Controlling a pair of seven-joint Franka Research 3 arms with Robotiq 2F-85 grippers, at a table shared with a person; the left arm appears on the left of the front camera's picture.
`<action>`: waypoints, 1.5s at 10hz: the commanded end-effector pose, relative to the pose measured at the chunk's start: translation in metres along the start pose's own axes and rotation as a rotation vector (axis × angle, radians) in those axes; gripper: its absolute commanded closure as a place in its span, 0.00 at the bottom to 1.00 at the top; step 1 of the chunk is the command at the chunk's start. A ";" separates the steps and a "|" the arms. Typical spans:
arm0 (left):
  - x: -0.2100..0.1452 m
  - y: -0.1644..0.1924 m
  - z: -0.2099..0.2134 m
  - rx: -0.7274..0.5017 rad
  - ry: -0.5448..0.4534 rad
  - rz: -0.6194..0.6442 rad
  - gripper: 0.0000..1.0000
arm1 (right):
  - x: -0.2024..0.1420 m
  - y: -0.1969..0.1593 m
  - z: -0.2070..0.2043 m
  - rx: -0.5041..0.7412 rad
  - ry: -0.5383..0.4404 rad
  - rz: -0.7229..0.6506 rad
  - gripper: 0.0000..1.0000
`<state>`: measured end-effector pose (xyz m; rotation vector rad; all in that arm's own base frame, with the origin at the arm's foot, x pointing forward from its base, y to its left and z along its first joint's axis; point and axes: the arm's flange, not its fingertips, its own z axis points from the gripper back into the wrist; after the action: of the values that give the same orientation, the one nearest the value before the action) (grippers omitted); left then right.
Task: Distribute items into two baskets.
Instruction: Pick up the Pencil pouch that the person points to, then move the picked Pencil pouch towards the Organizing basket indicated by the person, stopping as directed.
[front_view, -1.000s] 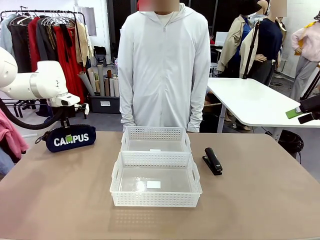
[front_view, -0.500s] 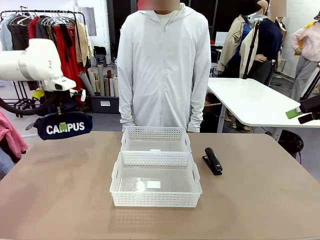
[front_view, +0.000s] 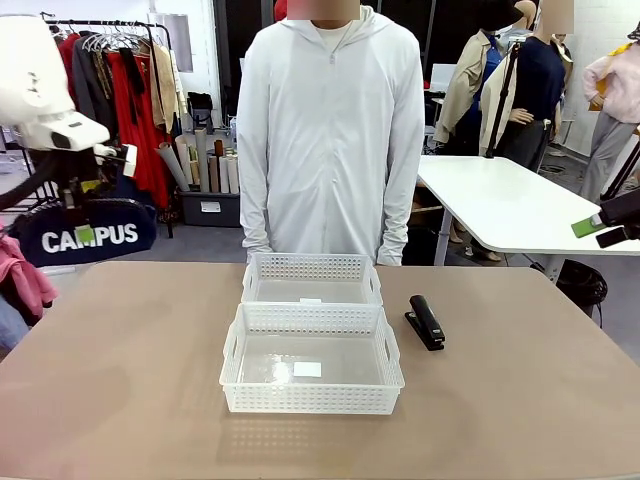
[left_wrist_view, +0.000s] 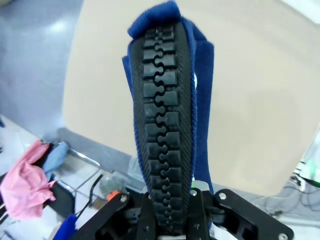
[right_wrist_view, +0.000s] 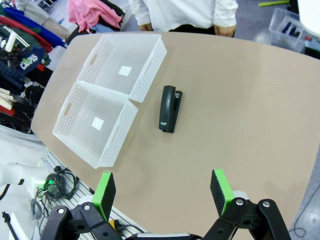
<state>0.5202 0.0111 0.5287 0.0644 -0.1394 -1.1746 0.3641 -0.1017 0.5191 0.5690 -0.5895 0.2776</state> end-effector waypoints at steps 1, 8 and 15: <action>-0.006 -0.022 0.018 0.023 -0.034 -0.064 1.00 | 0.000 0.001 0.000 0.007 -0.006 0.002 0.00; 0.005 -0.037 0.034 -0.002 -0.035 -0.151 1.00 | 0.000 0.001 0.000 0.007 -0.006 0.002 0.00; 0.005 -0.037 0.034 -0.002 -0.035 -0.151 1.00 | 0.000 0.001 0.000 0.007 -0.006 0.002 0.00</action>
<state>0.4843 -0.0055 0.5563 0.0520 -0.1663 -1.3420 0.3640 -0.1017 0.5191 0.5689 -0.5896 0.2775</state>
